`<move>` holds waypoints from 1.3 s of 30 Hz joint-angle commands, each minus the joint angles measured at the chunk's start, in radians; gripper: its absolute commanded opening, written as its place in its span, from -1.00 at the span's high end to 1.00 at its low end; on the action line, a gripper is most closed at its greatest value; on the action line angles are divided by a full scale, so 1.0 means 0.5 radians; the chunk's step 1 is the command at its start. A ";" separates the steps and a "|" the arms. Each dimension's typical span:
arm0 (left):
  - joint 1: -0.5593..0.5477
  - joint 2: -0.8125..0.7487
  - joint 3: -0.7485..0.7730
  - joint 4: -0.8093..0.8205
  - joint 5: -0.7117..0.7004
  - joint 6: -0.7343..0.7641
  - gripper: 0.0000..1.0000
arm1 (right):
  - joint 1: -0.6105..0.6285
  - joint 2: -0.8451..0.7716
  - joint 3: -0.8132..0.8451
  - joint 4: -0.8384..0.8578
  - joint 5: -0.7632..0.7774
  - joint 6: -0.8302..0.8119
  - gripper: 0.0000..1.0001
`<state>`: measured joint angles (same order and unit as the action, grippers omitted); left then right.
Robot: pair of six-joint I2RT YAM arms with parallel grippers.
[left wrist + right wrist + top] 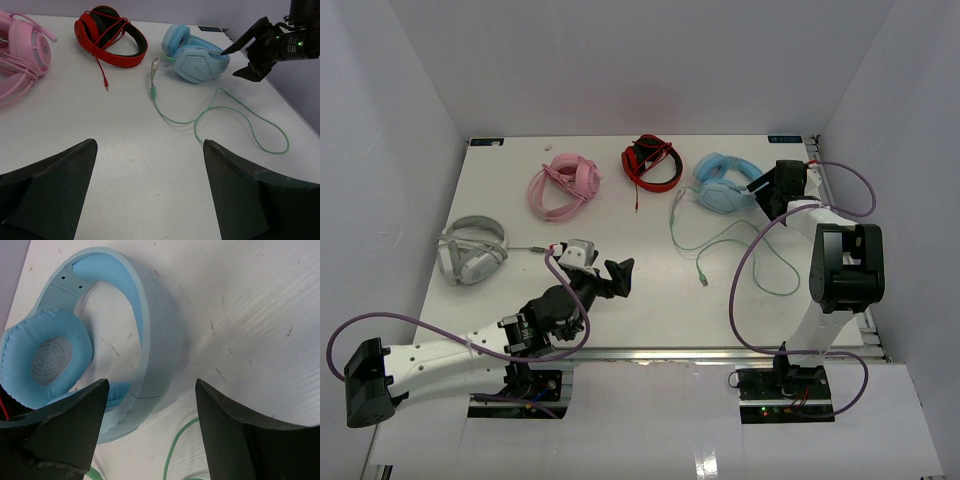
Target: Wrap the headphones
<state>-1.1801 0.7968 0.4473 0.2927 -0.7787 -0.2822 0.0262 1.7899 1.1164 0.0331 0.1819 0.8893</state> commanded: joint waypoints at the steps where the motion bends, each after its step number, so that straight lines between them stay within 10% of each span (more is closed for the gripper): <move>1: -0.002 -0.003 0.004 0.016 -0.004 -0.007 -0.95 | -0.009 0.048 0.044 0.067 0.031 0.056 -0.52; 13: -0.002 0.000 0.005 0.012 -0.009 -0.005 -0.95 | -0.019 0.224 0.230 -0.055 0.053 0.068 -0.43; 24: -0.002 -0.053 0.004 -0.016 0.004 -0.022 -0.95 | -0.025 0.325 0.494 -0.313 0.028 -0.329 0.83; 32: -0.002 0.001 0.112 -0.114 0.020 -0.062 -0.84 | 0.050 -0.168 0.479 -0.424 0.032 -0.897 0.85; 39: -0.002 0.218 0.968 -0.974 0.357 -0.146 -0.78 | 0.253 -0.566 0.398 -0.554 -0.181 -1.283 0.85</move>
<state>-1.1801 0.8885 0.6970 0.0350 -0.7157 -0.3266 0.0916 1.6249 1.3045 -0.2532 0.1982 0.3723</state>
